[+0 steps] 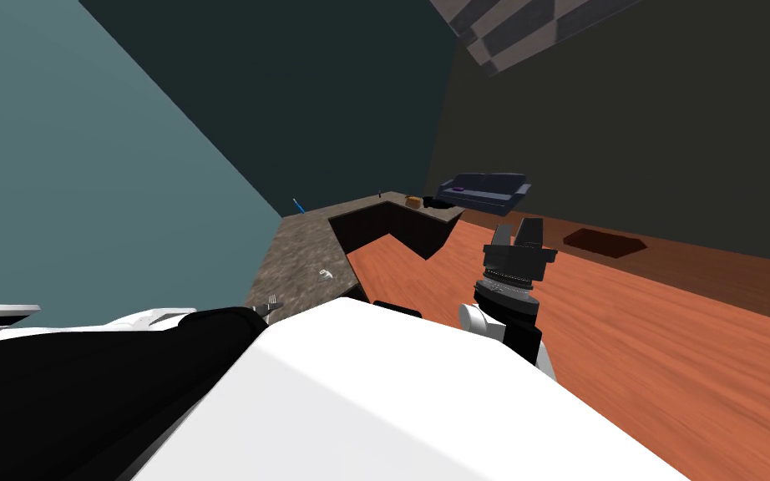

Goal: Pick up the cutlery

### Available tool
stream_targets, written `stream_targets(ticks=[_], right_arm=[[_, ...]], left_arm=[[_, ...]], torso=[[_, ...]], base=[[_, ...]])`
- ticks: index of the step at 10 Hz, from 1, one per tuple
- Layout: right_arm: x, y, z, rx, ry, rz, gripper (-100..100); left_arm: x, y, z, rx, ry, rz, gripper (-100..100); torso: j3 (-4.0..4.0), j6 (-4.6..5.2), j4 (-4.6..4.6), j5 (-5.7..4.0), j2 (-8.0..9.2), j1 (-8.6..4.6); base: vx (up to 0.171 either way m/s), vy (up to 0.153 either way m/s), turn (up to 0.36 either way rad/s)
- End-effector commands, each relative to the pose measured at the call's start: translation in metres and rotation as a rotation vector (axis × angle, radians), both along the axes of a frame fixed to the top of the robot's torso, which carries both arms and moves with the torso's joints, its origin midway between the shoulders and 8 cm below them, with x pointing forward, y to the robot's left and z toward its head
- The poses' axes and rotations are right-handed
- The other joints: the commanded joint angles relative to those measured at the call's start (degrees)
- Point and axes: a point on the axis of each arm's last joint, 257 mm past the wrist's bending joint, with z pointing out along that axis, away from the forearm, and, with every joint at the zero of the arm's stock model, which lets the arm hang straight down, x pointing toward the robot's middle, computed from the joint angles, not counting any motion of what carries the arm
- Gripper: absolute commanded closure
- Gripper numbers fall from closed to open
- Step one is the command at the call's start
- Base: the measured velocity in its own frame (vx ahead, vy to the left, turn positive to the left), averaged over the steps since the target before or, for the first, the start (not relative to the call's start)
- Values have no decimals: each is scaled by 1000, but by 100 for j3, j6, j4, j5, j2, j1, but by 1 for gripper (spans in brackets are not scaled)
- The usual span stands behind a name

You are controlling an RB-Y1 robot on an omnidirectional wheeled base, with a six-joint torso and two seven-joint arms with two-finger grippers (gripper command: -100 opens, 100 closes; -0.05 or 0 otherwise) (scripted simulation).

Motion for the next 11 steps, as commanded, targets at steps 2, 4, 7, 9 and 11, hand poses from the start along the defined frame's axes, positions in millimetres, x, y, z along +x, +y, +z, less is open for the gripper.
stream_targets(ticks=[2,4,7,9,11], right_arm=[[0,0,0,0,0,0,0],[0,0,0,0,0,0,0],[0,0,0,0,0,0,0],[0,0,0,0,0,0,0],[0,0,0,0,0,0,0]], left_arm=[[0,-2,-1,1,1,-9,-100],[0,-2,-1,2,2,-12,100],[0,-1,-1,3,3,-11,100],[0,1,1,3,3,-4,100],[-2,7,4,5,6,9,100]], torso=[[1,2,0,0,3,3],[5,3,2,2,9,9],[5,6,2,5,10,12],[5,6,2,5,10,12],[7,16,4,5,12,26]], base=[[13,-12,37],[0,0,0],[0,0,0],[-9,11,-35],[-32,35,-154]])
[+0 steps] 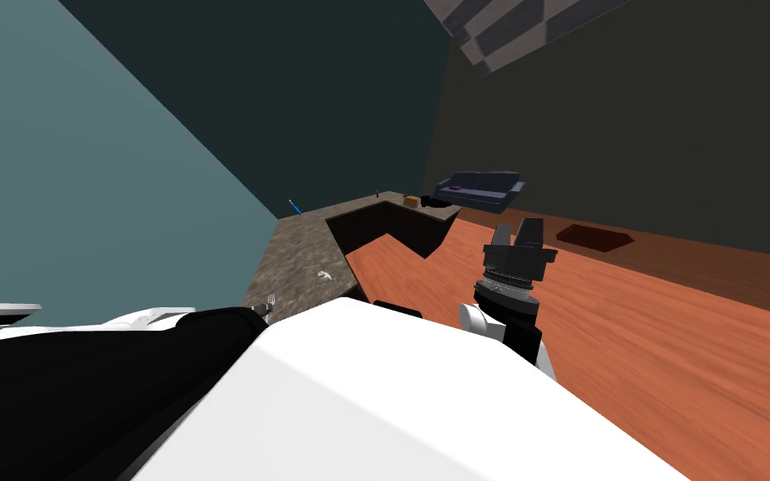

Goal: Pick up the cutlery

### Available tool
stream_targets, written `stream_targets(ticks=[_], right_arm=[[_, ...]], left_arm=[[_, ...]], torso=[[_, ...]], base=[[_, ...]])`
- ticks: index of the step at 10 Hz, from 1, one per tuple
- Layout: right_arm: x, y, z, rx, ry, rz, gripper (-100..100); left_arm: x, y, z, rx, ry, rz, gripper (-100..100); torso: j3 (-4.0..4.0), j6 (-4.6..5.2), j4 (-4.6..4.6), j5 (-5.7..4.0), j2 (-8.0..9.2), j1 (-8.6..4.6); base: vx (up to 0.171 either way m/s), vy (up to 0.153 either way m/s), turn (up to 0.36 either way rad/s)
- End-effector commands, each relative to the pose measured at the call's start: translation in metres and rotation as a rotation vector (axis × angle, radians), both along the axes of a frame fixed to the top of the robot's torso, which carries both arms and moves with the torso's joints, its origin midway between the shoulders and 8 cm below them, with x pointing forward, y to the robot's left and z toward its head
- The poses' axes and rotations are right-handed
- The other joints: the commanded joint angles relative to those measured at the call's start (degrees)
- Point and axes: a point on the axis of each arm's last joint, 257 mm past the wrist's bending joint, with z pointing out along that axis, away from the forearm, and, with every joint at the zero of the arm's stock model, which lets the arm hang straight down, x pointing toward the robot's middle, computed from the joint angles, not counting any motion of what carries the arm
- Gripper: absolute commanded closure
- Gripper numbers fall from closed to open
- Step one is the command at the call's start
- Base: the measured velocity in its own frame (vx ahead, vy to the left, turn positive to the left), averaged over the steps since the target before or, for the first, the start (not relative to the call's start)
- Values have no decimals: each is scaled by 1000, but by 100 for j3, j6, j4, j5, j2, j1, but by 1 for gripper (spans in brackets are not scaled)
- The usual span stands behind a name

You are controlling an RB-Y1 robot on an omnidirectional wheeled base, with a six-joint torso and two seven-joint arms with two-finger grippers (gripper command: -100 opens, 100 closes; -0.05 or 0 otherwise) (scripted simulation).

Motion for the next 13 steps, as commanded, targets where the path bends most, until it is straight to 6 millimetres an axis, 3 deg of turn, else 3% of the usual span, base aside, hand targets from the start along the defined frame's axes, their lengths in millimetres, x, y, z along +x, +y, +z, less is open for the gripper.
stream_targets(ticks=[1,12,13], right_arm=[[0,0,0,0,0,0,0],[0,0,0,0,0,0,0],[0,0,0,0,0,0,0]], left_arm=[[0,2,2,-3,-3,18,100],[-7,21,13,-6,0,98,100],[-7,21,14,-7,-1,102,0]], torso=[[0,0,0,0,0,0],[6,-9,2,-4,10,-24],[3,-12,1,-3,4,-20]], base=[[-43,12,-53],[-53,-22,-78],[0,0,0]])
